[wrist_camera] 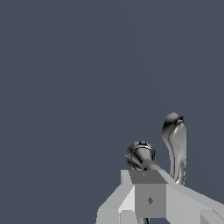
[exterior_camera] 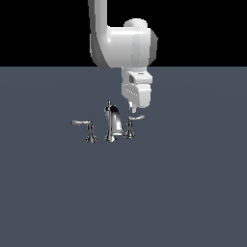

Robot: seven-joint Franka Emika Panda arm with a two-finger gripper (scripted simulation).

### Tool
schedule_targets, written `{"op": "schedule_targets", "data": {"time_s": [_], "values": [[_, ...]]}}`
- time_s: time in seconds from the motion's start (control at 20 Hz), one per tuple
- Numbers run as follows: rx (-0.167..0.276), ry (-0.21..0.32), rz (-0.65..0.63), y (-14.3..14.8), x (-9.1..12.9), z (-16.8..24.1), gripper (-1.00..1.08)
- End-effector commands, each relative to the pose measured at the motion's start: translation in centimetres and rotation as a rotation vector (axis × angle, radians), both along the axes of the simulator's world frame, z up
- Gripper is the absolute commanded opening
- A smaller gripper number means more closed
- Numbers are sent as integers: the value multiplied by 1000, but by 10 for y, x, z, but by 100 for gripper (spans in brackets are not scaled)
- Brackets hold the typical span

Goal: Turn on the faucet by rotating a designated handle.

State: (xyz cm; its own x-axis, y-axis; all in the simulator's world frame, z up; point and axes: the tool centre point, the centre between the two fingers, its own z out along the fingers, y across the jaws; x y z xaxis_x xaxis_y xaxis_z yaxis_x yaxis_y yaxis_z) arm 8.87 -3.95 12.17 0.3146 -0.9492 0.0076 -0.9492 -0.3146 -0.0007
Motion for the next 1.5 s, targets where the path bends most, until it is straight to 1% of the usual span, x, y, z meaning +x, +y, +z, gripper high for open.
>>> {"op": "schedule_targets", "data": {"time_s": [0.0,0.4,1.0,1.45], "values": [[2,0,-35,-7,8,-10,-100],[6,3,-98,-20,22,-28,-100],[7,3,-98,-20,22,-28,-100],[7,3,-98,-38,-2,-28,-100]]}}
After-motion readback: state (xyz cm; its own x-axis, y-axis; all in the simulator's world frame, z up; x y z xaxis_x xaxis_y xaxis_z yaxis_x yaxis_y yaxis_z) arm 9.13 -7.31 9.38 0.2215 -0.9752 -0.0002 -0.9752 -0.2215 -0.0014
